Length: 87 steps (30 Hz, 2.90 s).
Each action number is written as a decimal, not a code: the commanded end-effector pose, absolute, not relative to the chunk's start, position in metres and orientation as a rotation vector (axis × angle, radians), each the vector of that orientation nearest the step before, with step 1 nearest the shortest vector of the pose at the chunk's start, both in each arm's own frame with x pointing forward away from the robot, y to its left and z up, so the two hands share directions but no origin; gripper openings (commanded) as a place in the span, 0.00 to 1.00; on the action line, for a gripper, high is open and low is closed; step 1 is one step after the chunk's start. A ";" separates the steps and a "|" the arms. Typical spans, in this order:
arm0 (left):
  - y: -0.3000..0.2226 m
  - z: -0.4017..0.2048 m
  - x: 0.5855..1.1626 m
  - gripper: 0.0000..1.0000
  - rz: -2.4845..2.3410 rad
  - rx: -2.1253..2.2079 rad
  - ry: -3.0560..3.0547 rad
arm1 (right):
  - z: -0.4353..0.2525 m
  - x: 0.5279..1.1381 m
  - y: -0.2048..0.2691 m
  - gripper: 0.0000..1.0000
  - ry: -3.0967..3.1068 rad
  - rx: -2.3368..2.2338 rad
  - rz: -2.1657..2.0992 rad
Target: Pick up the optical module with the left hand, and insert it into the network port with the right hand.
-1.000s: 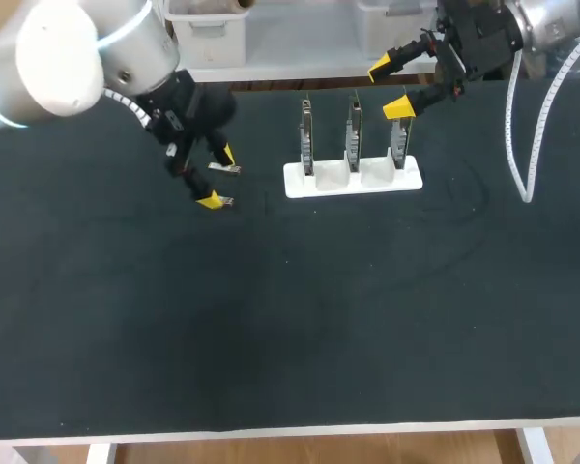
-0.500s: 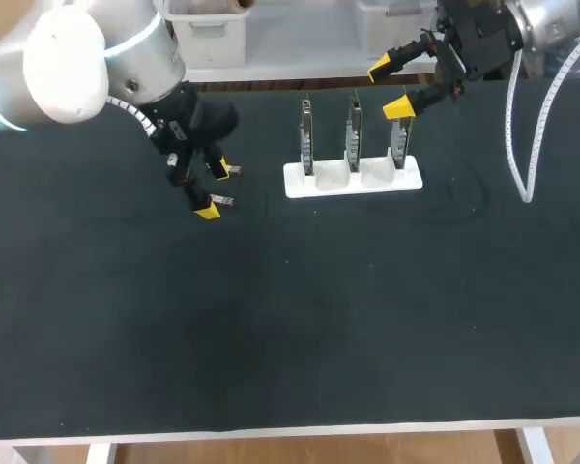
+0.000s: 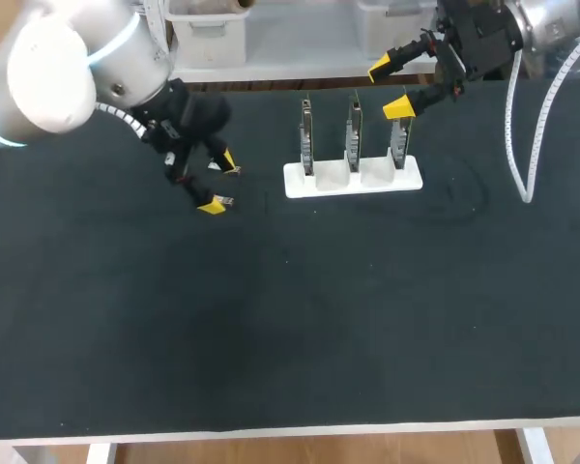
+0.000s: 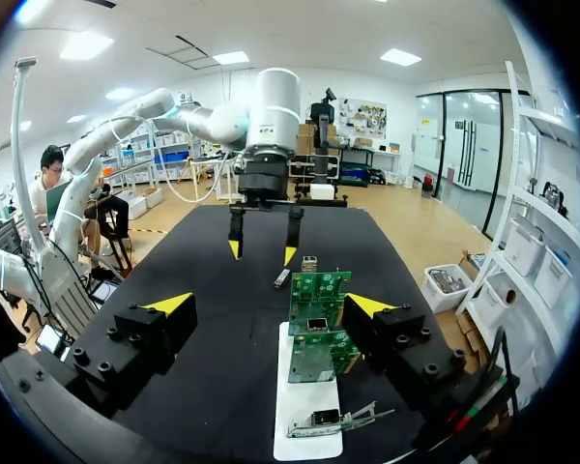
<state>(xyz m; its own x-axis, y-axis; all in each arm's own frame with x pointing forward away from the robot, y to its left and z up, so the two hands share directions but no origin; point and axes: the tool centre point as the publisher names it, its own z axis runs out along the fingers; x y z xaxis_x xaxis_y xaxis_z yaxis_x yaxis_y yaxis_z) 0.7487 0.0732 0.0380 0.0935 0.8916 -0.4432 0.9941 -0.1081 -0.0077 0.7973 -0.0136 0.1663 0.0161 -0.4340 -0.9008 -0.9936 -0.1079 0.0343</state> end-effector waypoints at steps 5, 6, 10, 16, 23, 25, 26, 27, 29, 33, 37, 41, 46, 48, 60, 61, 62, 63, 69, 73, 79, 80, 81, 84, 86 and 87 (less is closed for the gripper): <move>0.075 0.039 0.744 1.00 -0.485 2.077 1.866 | 0.166 0.798 -0.014 1.00 1.485 -1.621 1.056; 0.075 0.039 0.744 1.00 -0.485 2.077 1.866 | 0.166 0.798 -0.014 1.00 1.485 -1.621 1.056; 0.075 0.039 0.744 1.00 -0.485 2.077 1.866 | 0.166 0.798 -0.014 1.00 1.485 -1.621 1.056; 0.075 0.039 0.744 1.00 -0.485 2.077 1.866 | 0.166 0.798 -0.014 1.00 1.485 -1.621 1.056; 0.083 0.040 0.747 1.00 -0.355 2.163 1.920 | 0.166 0.798 -0.014 1.00 1.485 -1.621 1.056; 0.086 0.041 0.749 1.00 -0.328 2.184 1.926 | 0.166 0.798 -0.014 1.00 1.485 -1.621 1.056; 0.088 0.041 0.749 1.00 -0.300 2.200 1.938 | 0.166 0.798 -0.014 1.00 1.485 -1.621 1.056; 0.090 0.041 0.750 1.00 -0.310 2.193 1.932 | 0.166 0.798 -0.014 1.00 1.485 -1.621 1.056; 0.092 0.042 0.751 1.00 -0.285 2.206 1.939 | 0.166 0.798 -0.014 1.00 1.485 -1.621 1.056; 0.095 0.041 0.753 1.00 -0.235 2.226 1.943 | 0.166 0.798 -0.014 1.00 1.485 -1.621 1.056; 0.100 0.037 0.756 1.00 -0.205 2.245 1.950 | 0.166 0.798 -0.014 1.00 1.485 -1.621 1.056; 0.106 0.034 0.757 1.00 -0.204 2.241 1.964 | 0.166 0.798 -0.014 1.00 1.485 -1.621 1.056; 0.105 0.029 0.758 1.00 -0.199 2.246 1.971 | 0.166 0.798 -0.014 1.00 1.485 -1.621 1.056; 0.104 0.027 0.757 1.00 -0.202 2.247 1.971 | 0.166 0.798 -0.014 1.00 1.485 -1.621 1.056; 0.096 0.019 0.762 1.00 -0.244 2.277 1.932 | 0.166 0.798 -0.014 1.00 1.485 -1.621 1.056; 0.095 0.019 0.762 1.00 -0.270 2.278 1.927 | 0.166 0.798 -0.014 1.00 1.485 -1.621 1.056; 0.094 0.020 0.762 1.00 -0.300 2.290 1.898 | 0.166 0.798 -0.014 1.00 1.485 -1.621 1.056; 0.094 0.020 0.762 1.00 -0.303 2.293 1.900 | 0.166 0.798 -0.014 1.00 1.485 -1.621 1.056; 0.094 0.020 0.762 1.00 -0.303 2.293 1.900 | 0.166 0.798 -0.014 1.00 1.485 -1.621 1.056; 0.094 0.020 0.762 1.00 -0.303 2.293 1.900 | 0.166 0.798 -0.014 1.00 1.485 -1.621 1.056; 0.094 0.020 0.762 1.00 -0.303 2.293 1.900 | 0.166 0.798 -0.014 1.00 1.485 -1.621 1.056; 0.094 0.021 0.762 1.00 -0.287 2.304 1.905 | 0.166 0.798 -0.014 1.00 1.485 -1.621 1.056; 0.094 0.021 0.762 1.00 -0.278 2.309 1.904 | 0.166 0.798 -0.014 1.00 1.485 -1.621 1.056; 0.096 0.021 0.763 1.00 -0.263 2.318 1.915 | 0.166 0.798 -0.014 1.00 1.485 -1.621 1.056; 0.096 0.020 0.764 1.00 -0.253 2.322 1.919 | 0.166 0.798 -0.014 1.00 1.485 -1.621 1.056; 0.096 0.020 0.764 1.00 -0.247 2.329 1.919 | 0.166 0.798 -0.014 1.00 1.485 -1.621 1.056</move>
<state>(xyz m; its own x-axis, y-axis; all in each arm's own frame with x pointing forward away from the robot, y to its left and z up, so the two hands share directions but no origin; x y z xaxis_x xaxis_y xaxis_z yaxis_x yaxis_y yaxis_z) 0.7599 0.0986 0.0193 0.1829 0.9607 -0.2086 0.9821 -0.1882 -0.0057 0.7974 -0.0136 0.1663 0.0161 -0.4340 -0.9008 -0.9936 -0.1080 0.0343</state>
